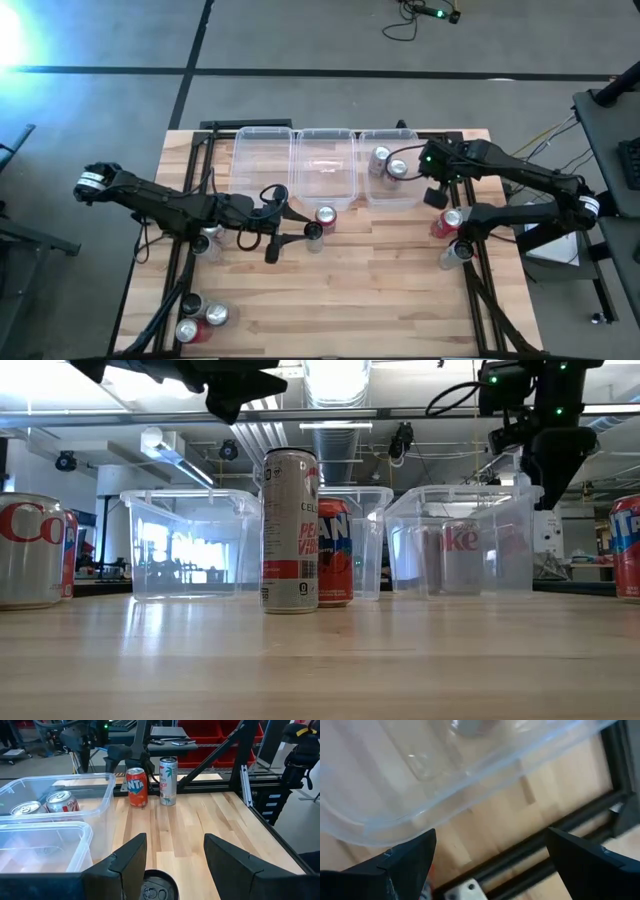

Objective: Sort soda cans
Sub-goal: Put the top right red silver soda can into the right transparent bin, then put the top red silver soda can into the right transparent bin

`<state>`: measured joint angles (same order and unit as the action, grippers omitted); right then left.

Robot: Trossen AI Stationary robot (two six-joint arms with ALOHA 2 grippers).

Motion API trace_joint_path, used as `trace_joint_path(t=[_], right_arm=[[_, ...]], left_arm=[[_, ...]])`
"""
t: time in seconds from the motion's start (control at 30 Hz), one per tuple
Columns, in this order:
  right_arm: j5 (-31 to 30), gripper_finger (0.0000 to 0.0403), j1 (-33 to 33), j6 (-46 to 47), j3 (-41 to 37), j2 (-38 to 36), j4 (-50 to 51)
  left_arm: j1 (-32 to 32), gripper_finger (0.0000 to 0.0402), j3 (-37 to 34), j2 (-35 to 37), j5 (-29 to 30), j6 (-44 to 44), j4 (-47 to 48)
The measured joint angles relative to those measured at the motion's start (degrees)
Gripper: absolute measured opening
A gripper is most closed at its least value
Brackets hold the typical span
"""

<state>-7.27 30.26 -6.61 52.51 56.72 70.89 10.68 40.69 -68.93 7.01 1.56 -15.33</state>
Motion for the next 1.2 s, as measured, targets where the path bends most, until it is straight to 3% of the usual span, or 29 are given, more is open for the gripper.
trace_joint_path(t=[0.43,0.63,0.73,0.87,1.07,1.2], right_arm=[[1.8,0.0368,0.0,0.2,1.0,0.0,1.7],[1.6,0.0368,0.0,2.5,6.5,-0.3,8.6],[1.3,0.0368,-0.5,4.2,9.4,-1.7,9.4],[1.3,0.0368,-4.1,5.6,10.8,-5.2,5.6],[1.3,0.0368,-13.9,11.1,8.2,-11.5,-8.1],[1.8,0.0368,-23.7,11.4,3.2,-14.9,-20.5]], left_arm=[[0.0,0.0183,0.0,0.2,0.0,1.6,1.8],[-0.1,0.0183,0.1,2.0,5.5,5.0,6.1],[-0.9,0.0183,3.5,4.3,8.9,10.4,17.1],[-4.0,0.0183,13.5,5.2,10.5,21.6,41.1],[-7.1,0.0183,28.2,2.5,11.6,30.4,74.7],[-7.4,0.0194,34.3,1.7,11.5,38.6,90.4]])
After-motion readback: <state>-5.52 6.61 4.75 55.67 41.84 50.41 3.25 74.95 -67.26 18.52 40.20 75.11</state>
